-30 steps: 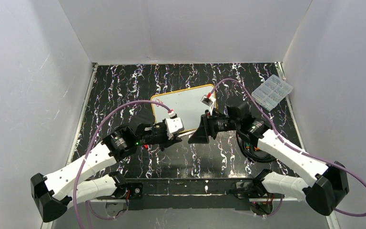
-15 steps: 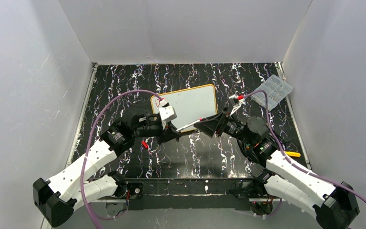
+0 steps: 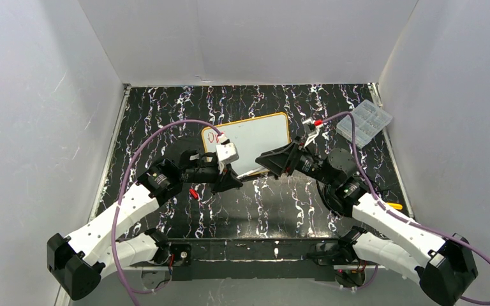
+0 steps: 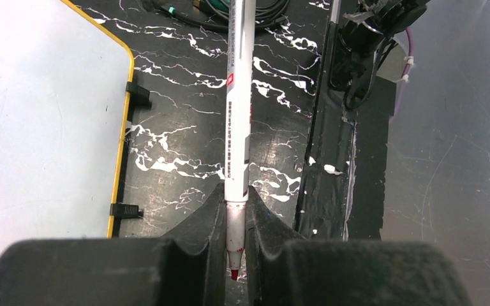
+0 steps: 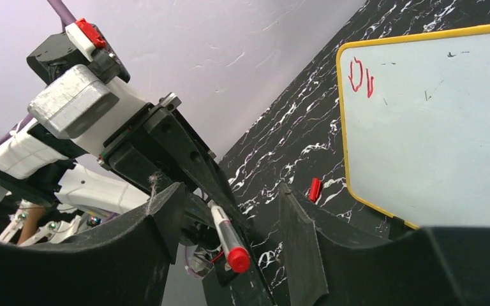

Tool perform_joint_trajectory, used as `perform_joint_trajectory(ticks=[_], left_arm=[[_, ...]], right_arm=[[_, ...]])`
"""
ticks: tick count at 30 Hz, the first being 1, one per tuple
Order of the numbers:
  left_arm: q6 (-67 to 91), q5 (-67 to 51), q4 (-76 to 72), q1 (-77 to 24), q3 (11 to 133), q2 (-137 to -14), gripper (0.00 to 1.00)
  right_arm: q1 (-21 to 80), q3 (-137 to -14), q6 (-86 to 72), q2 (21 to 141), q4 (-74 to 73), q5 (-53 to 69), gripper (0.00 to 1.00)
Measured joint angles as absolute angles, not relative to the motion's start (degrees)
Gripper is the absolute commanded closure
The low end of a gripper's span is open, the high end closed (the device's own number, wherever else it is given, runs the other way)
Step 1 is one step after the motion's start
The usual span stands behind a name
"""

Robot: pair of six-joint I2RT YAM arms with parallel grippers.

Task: Write a sentence on the whiteboard
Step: Adjust the whiteboard marker.

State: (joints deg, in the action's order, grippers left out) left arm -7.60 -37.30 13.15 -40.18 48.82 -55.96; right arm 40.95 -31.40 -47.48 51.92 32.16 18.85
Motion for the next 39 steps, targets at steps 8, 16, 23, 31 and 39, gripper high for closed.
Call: perform_joint_trajectory(ticks=[8,16,23,31,39], left_arm=[[-14.72,-34.89,19.20,-40.18,49.60,-55.75,1.00],[-18.31,-34.65,23.31,-41.54,50.17,-55.09,1.00],[-19.11,-35.09,24.84,-45.36,50.96,-56.16,1.00],[-19.59,-35.16,25.06,-48.47,51.16,-57.32,1.00],[-18.70,-34.85,25.69,-49.17,52.05,-57.69,0.66]], right_arm=[[40.91,-39.20,-38.11,52.88,16.36,23.51,0.38],[40.88,-54.17,-24.34,62.59,-9.26,38.28,0.48],[40.88,-56.95,-18.00,69.28,-21.56,49.63,0.67],[40.88,-59.07,-14.85,72.25,-27.29,58.76,0.76],[40.60,-59.11,-13.78,72.47,-29.06,59.61,0.99]])
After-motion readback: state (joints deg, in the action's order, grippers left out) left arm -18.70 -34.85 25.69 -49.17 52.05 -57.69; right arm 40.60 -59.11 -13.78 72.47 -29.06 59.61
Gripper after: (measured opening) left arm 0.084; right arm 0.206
